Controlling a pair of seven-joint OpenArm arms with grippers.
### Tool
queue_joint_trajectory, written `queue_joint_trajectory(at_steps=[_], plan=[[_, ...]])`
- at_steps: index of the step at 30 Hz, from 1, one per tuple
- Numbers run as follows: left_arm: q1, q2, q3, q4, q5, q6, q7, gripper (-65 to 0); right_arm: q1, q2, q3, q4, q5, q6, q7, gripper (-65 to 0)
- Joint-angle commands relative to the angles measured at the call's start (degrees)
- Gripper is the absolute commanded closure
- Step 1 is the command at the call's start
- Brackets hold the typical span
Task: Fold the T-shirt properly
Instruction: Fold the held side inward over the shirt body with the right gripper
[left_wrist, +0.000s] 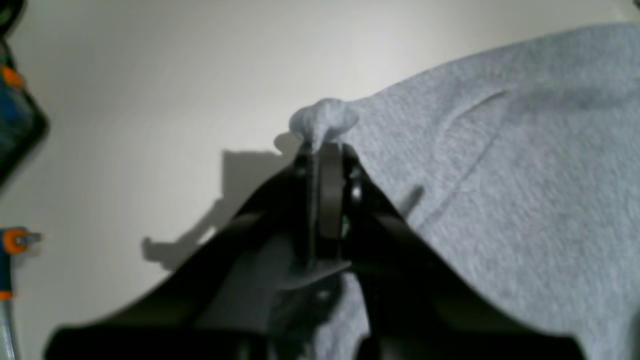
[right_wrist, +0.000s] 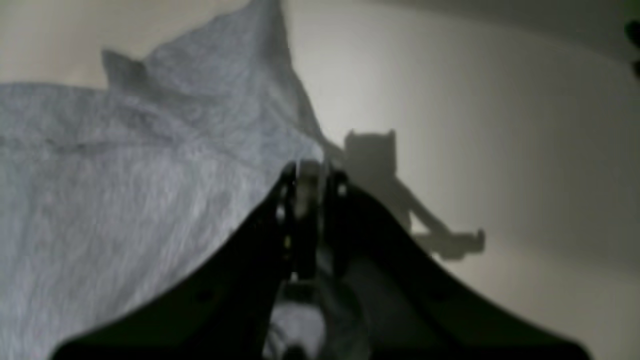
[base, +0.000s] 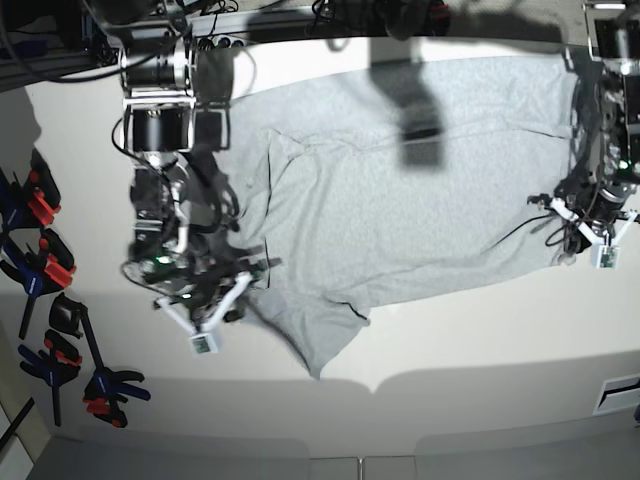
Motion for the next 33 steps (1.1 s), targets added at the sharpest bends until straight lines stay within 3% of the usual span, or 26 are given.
queue_joint_trajectory(at_steps=[1, 6, 10, 15, 24, 28, 33], plan=[[0.17, -1.25, -0.42, 2.21, 0.35, 0.55, -1.09, 0.0, 0.79, 0.46, 1.57, 1.75, 0.48, 1.88, 0.72, 0.0], [3.87, -1.27, -0.42, 9.92, 0.70, 3.26, 8.63, 0.0, -2.67, 0.50, 9.01, 2.51, 1.86, 4.07, 0.59, 0.0], [6.43, -1.29, -0.46, 15.61, 3.04, 3.85, 9.53, 0.0, -4.90, 0.48, 12.28, 2.82, 4.74, 7.37, 0.48, 0.0], [7.54, -1.29, -0.52, 20.20, 11.47, 8.98, 13.27, 0.0, -7.82, 0.81, 12.59, 6.05, 5.31, 7.45, 0.00, 0.0], [8.41, -1.29, -1.49, 22.36, 12.17, 9.25, 17.88, 0.0, -10.08, 2.14, 12.68, 12.57, 3.23, 7.32, -1.95, 0.0], [12.22, -1.29, -1.49, 22.69, 12.55, 9.29, 17.75, 0.0, -10.38, 4.33, 13.27, 12.57, 2.73, 6.93, -2.51, 0.0], [18.47, -1.27, -1.49, 25.57, 12.76, 9.77, 16.17, 0.0, -10.40, 4.76, 15.17, 12.57, 2.71, 6.93, -2.97, 0.0]])
